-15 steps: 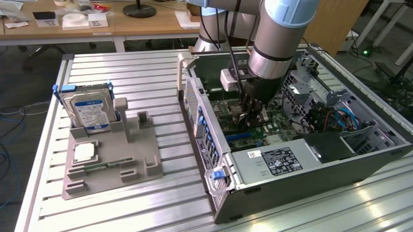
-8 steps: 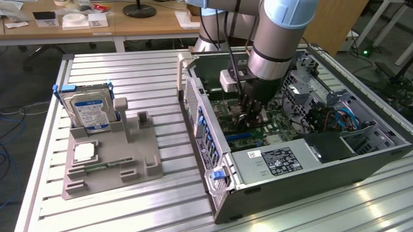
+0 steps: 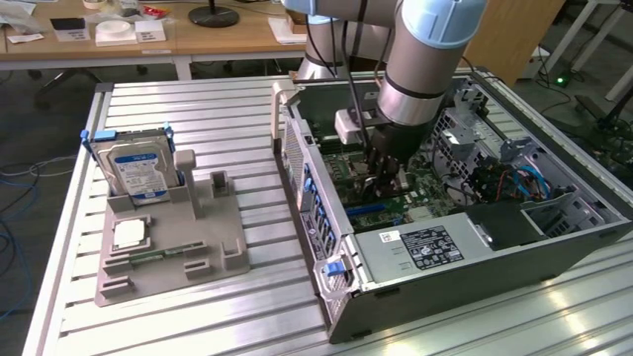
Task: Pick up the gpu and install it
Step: 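Insert the gpu into the slot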
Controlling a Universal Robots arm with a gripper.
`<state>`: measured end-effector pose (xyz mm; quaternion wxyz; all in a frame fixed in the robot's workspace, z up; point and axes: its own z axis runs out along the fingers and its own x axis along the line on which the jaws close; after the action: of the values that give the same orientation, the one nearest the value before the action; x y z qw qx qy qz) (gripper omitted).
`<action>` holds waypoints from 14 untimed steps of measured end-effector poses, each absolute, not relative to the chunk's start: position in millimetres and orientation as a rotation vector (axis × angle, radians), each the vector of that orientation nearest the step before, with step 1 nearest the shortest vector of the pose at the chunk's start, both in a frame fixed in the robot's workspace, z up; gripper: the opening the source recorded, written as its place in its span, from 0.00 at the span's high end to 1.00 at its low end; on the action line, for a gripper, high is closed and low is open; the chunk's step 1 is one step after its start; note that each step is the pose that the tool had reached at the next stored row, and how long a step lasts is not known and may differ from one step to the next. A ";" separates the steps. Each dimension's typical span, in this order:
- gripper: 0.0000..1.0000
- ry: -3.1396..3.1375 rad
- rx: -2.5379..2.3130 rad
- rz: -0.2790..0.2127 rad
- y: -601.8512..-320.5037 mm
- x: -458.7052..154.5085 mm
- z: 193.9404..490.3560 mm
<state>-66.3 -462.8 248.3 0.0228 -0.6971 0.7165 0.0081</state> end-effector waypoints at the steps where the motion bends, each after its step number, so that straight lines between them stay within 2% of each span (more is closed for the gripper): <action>1: 0.72 2.219 -2.159 0.025 -462.8 -66.6 247.6; 14: 0.72 2.218 -2.158 0.022 -462.8 -69.0 245.0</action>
<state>-69.0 -462.8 245.0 0.0237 -0.6971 0.7165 0.0072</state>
